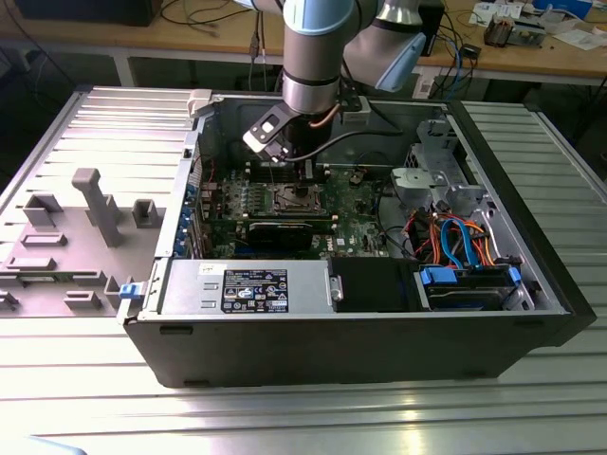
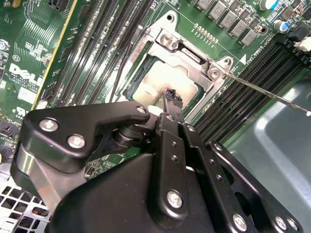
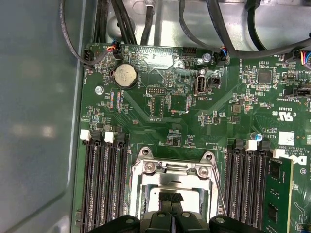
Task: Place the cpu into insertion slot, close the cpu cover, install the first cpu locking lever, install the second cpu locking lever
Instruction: 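Install the first cpu locking lever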
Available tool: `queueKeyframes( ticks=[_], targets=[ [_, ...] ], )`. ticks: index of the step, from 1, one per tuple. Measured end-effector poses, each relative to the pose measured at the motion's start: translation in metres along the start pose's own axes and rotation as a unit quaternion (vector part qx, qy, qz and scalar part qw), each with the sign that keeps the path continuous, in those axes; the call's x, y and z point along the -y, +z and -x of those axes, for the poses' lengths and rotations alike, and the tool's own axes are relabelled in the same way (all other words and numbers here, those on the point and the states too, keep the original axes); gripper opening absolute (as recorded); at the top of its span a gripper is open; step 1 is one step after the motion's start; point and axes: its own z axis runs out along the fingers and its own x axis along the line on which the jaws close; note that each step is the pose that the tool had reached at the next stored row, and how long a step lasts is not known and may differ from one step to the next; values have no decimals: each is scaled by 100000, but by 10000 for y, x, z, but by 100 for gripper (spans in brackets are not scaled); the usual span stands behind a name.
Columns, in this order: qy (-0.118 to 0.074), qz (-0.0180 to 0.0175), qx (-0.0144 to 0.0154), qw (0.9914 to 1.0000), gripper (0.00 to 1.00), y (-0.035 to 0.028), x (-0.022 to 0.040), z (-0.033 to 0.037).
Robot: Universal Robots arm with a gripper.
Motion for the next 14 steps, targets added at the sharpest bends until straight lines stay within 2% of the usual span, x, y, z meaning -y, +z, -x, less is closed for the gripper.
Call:
queueKeyframes(
  ticks=[5, 8, 10, 11, 14],
  targets=[
    [2, 1, -2, 100000, 11, -15, -2, -1],
    [-1, 0, 4, 100000, 11, -83, -2, -1],
    [3, 1, -1, 100000, 11, -185, -2, -3],
    [-1, 2, -4, 100000, 11, -216, -3, -4],
    [-156, -5, 15, 100000, 11, -244, -3, -5]
  ],
)
